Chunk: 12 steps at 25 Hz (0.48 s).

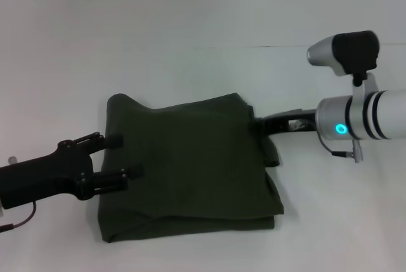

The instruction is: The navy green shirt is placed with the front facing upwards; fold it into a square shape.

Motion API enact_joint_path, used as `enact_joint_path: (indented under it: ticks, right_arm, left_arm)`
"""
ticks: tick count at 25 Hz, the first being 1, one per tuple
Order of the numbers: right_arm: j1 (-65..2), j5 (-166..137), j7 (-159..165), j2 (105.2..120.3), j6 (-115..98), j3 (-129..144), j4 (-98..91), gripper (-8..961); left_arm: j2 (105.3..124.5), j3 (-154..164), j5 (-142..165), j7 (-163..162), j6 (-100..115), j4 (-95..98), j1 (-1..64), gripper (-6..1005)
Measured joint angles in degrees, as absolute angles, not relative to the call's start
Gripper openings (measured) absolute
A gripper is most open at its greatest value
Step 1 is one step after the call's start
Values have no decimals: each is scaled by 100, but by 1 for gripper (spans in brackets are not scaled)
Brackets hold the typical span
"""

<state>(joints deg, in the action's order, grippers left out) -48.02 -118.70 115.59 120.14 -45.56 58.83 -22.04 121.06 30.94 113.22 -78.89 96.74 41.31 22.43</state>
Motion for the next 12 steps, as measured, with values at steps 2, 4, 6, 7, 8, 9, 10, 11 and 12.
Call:
enact_joint_path:
  ticks: [2, 4, 6, 7, 8, 9, 10, 11, 12]
  right_arm:
    - [-4745, -11750, 11529, 12008, -4516, 5880, -2307, 14]
    - [-4670, -11564, 11480, 12005, -4599, 5908, -2516, 15]
    - [-4634, -11377, 11338, 12013, -4805, 5920, -2680, 16]
    - [-4636, -11254, 11224, 12017, -4936, 5922, -2706, 17]
    - [-4659, -11149, 11126, 12018, -5019, 5928, -2712, 18]
    - [-4701, -11057, 11042, 12018, -5088, 5944, -2699, 18]
    - [-4747, -11004, 10980, 12025, -5119, 5991, -2672, 19]
    - [-4803, -10969, 10938, 12032, -5128, 6073, -2646, 20]
    - [-4850, -10956, 10915, 12045, -5127, 6171, -2617, 20]
  left_arm:
    - [12108, 3094, 11315, -7894, 9673, 4131, 2236, 886]
    - [12109, 3094, 11309, -7900, 9675, 4131, 2235, 886]
    - [12111, 3093, 11302, -7902, 9680, 4131, 2230, 885]
    - [12114, 3094, 11300, -7902, 9681, 4131, 2227, 885]
    - [12117, 3093, 11298, -7901, 9682, 4131, 2226, 885]
    - [12122, 3094, 11298, -7899, 9682, 4131, 2226, 885]
    - [12124, 3093, 11297, -7894, 9680, 4131, 2223, 885]
    - [12127, 3093, 11296, -7888, 9677, 4131, 2220, 886]
    - [12129, 3094, 11296, -7884, 9672, 4131, 2218, 886]
